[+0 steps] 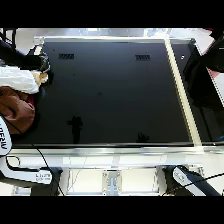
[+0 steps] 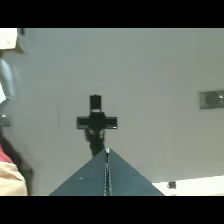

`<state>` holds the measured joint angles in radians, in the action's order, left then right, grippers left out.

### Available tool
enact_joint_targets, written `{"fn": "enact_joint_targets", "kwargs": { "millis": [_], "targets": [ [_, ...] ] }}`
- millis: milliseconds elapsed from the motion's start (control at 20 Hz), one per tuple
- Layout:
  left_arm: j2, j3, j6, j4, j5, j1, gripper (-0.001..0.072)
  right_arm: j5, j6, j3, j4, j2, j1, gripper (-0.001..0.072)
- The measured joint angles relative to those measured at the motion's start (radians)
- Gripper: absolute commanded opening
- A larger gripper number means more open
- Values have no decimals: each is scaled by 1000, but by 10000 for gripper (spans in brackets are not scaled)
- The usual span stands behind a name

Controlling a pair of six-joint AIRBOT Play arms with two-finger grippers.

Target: Fold the shirts.

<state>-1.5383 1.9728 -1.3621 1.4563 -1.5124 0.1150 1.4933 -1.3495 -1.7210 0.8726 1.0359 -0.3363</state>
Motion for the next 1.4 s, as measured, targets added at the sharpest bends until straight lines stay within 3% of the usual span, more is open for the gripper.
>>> {"fn": "enact_joint_targets", "kwargs": {
  "millis": [150,250,300,750,1100,1150,1250,1300,1400],
  "targets": [
    [-35,0,1,32,29,8,35,-42,-1,0,-32,-1,0,203],
    [-66,0,1,55,46,21,454,-65,-2,0,-47,-2,0,203],
    [-83,0,1,64,47,31,564,-78,-2,0,-57,-2,0,202],
    [-181,-1,-53,102,8,252,562,-117,-22,0,-104,-2,0,203],
    [-222,-63,-200,109,-27,515,562,-122,-49,0,-124,-2,0,207],
    [-233,-69,-211,98,-30,539,563,-122,-50,0,-131,-2,0,222],
    [-264,-79,-229,59,-31,575,568,-124,-50,0,-149,-2,0,487],
    [-279,-81,-234,38,-27,587,611,-124,-50,0,-161,-2,0,487],
    [-311,-85,-241,-10,-6,600,624,-124,-52,0,-178,-2,0,486]
  ]
}}
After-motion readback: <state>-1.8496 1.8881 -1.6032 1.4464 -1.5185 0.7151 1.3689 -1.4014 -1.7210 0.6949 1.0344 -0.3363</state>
